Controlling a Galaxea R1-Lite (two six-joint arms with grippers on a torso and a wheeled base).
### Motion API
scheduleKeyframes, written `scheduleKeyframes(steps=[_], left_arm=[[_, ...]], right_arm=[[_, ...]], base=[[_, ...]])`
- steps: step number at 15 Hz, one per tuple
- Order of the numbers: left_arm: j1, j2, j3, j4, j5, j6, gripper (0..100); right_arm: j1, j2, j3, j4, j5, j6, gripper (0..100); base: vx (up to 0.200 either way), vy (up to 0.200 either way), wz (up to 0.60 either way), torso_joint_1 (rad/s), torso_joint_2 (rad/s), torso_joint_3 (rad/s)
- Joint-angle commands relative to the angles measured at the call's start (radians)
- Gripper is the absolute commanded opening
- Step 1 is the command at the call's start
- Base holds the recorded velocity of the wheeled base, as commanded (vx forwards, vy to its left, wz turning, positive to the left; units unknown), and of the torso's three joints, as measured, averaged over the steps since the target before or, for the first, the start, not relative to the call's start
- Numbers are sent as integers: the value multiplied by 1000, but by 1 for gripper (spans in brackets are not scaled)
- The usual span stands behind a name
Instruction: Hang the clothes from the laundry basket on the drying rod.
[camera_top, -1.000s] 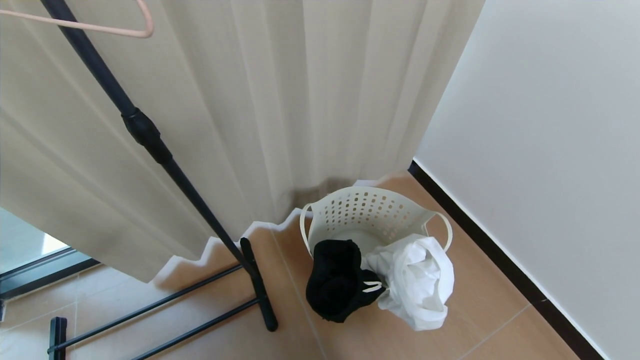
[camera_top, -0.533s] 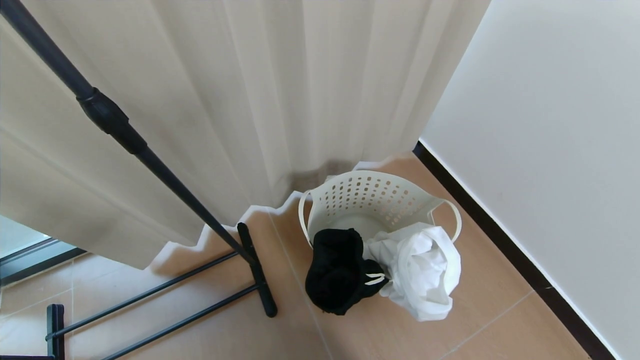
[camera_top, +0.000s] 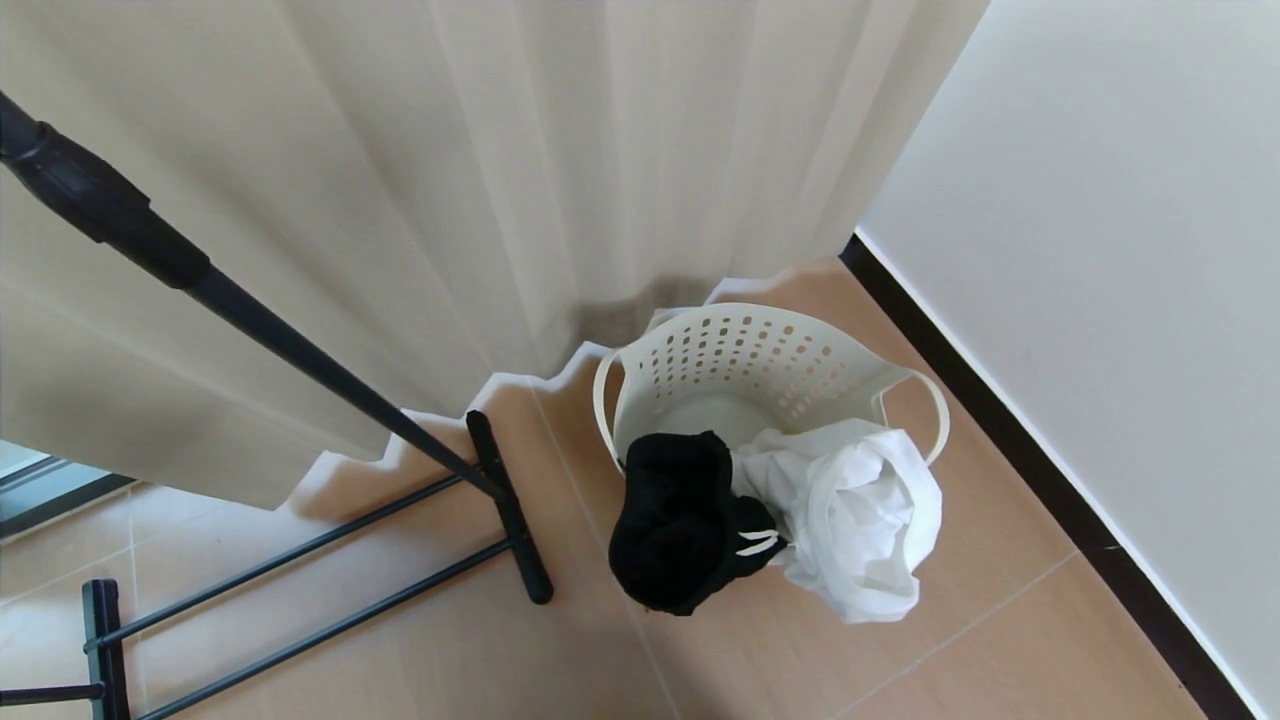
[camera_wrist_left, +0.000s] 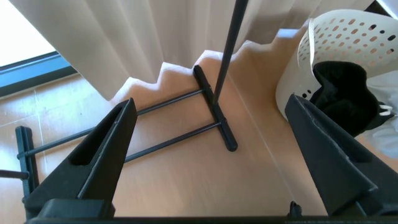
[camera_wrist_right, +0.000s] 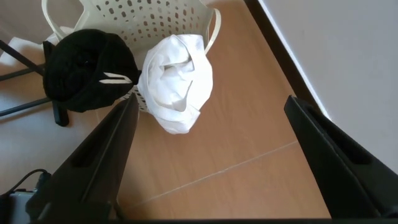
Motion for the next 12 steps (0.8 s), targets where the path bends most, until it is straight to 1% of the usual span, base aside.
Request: scheduleKeyframes(steps=[1,7,12], left_arm=[[0,1,0,0,0,-1,100],[0,1,0,-2,10,-4,100],[0,1,0,-2,11,-4,100]], right_arm=[[0,0,0,0,0,1,100],[0,0,0,0,0,-7,100],[0,0,0,-2,-1,-5,100]], base=[[0,0,0,2,2,-198],[0,0,0,5,-1,-194],[0,0,0,0,0,-21]])
